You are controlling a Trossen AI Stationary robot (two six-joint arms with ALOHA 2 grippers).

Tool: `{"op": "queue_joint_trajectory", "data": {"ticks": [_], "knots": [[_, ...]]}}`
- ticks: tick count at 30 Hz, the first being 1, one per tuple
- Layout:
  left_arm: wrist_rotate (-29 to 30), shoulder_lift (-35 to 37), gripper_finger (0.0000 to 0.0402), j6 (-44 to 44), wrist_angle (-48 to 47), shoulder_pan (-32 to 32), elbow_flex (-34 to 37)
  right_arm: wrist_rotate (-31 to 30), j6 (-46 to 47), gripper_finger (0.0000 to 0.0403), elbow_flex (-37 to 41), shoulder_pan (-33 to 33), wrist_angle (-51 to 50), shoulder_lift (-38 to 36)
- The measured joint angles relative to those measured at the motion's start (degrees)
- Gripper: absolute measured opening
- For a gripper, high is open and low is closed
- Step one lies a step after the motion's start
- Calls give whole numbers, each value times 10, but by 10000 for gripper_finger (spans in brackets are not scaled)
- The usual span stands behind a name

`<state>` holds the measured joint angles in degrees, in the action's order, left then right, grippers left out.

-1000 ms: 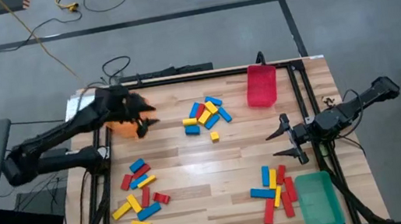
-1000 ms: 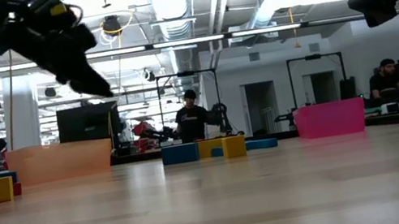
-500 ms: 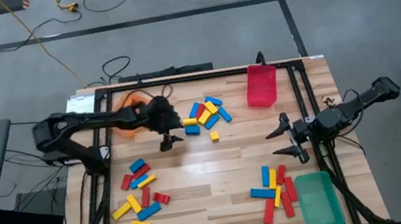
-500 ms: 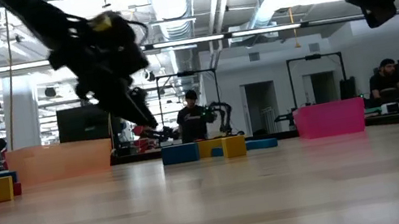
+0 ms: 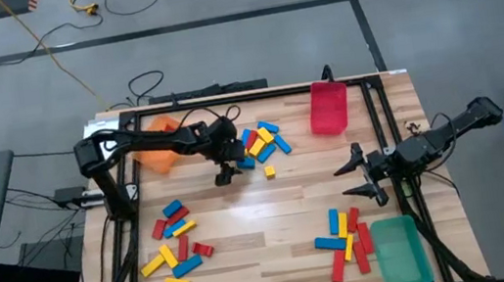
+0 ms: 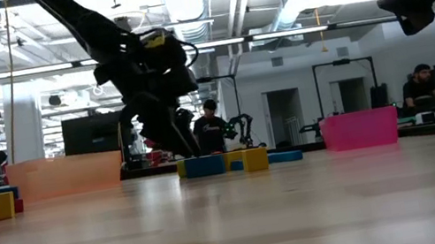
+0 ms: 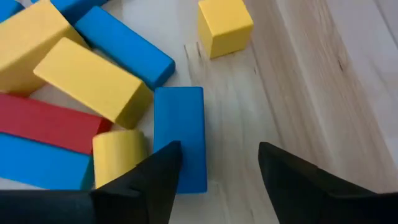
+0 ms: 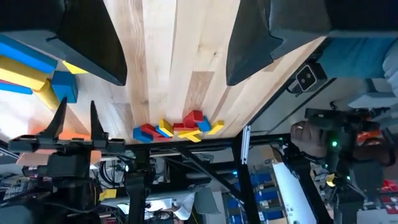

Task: Sort blocks
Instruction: Put the blue block into the red bin

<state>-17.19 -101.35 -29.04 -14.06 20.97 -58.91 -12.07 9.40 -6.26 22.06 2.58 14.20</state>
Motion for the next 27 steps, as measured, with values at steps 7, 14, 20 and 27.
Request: {"op": "queue_joint_trajectory", "data": {"ticks": [7,14,20,27], "knots": [[5,12,203,-12,-4,0,-15,0,9,290,11,0,-8,0],[19,-11,203,-32,-5,2,-14,0,7,290,11,0,-5,0],[55,-45,202,-21,14,9,-17,0,7,290,11,0,-4,0],[87,-48,191,-18,11,9,-13,0,16,290,11,0,-6,0]]}}
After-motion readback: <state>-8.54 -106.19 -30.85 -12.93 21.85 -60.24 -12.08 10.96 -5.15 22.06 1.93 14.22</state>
